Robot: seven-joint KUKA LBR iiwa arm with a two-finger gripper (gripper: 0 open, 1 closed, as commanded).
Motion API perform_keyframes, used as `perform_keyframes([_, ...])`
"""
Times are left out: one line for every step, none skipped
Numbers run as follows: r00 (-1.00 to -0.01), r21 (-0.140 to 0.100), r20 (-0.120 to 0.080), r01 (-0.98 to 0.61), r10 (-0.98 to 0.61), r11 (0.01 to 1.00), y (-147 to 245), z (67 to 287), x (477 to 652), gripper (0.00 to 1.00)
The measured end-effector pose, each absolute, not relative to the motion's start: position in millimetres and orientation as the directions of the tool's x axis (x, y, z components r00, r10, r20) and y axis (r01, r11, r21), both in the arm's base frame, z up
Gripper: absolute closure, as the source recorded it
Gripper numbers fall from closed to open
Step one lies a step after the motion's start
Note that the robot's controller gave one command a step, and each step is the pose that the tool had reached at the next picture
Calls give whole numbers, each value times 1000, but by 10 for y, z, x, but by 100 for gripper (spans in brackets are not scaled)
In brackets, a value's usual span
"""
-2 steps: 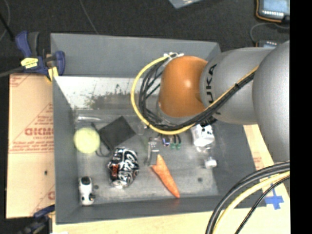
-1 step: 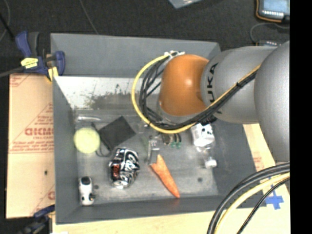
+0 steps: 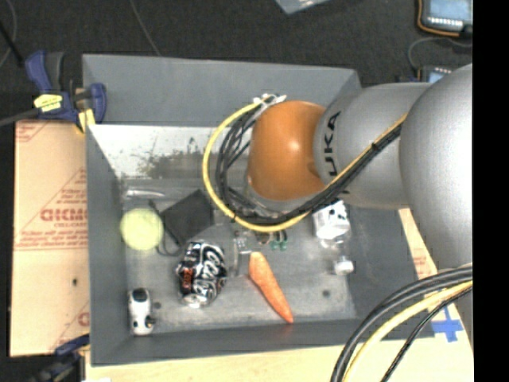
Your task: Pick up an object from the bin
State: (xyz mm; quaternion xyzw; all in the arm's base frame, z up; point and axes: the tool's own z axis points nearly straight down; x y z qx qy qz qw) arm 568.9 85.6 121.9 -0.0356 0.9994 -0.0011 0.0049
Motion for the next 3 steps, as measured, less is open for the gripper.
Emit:
perform_keyframes([-975,2,-1,-220,-220,975,1181,924,5593,0])
perform_keyframes([-996,3,-15,88,88,996,1559,862,5499,100])
perform_keyframes([-996,3,-15,88,88,996,1558,862,5499,100])
